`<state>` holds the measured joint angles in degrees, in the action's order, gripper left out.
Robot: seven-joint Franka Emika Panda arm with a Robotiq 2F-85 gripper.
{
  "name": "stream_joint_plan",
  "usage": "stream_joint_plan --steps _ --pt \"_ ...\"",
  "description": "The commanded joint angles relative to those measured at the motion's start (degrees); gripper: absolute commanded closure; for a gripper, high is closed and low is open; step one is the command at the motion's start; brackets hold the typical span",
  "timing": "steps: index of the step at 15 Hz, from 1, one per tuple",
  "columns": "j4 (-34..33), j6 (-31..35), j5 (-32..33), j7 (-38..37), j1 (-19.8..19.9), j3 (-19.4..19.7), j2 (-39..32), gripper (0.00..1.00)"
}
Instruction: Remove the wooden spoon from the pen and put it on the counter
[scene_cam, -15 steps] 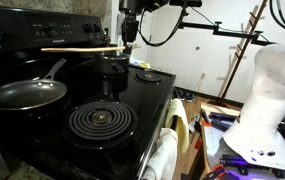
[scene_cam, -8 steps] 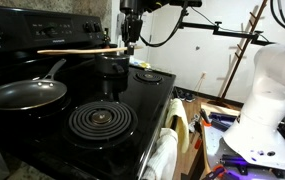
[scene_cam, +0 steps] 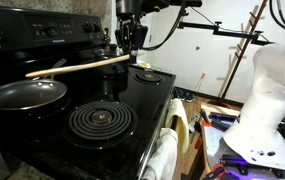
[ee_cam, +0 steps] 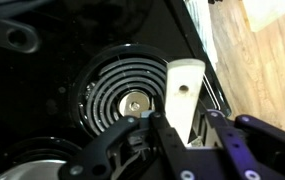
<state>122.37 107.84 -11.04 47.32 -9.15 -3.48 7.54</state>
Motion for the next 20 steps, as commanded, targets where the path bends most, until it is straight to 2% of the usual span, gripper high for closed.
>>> stream_joint_plan --steps 1,3,4,8,9,14,20 --pt "-1.4 -2.0 0.7 6.9 -1.6 -2.2 -2.6 0.91" --pt "-1.9 -2.9 0.3 11.3 -2.0 -2.9 -3.8 0.91" --pt "-0.2 -0.7 0.0 6.8 -1.5 -3.1 -2.3 0.71" --pt "-0.5 -1.2 0.0 9.5 -1.7 -3.5 -3.4 0.71" --pt "-0.6 -1.3 0.0 9.6 -1.7 -3.4 -3.4 0.91" --pt "-1.8 2.2 0.1 12.4 -3.8 -6.5 -6.4 0.91" --pt "-3.5 16.7 -2.4 13.9 -6.4 -11.1 -14.4 0.91"
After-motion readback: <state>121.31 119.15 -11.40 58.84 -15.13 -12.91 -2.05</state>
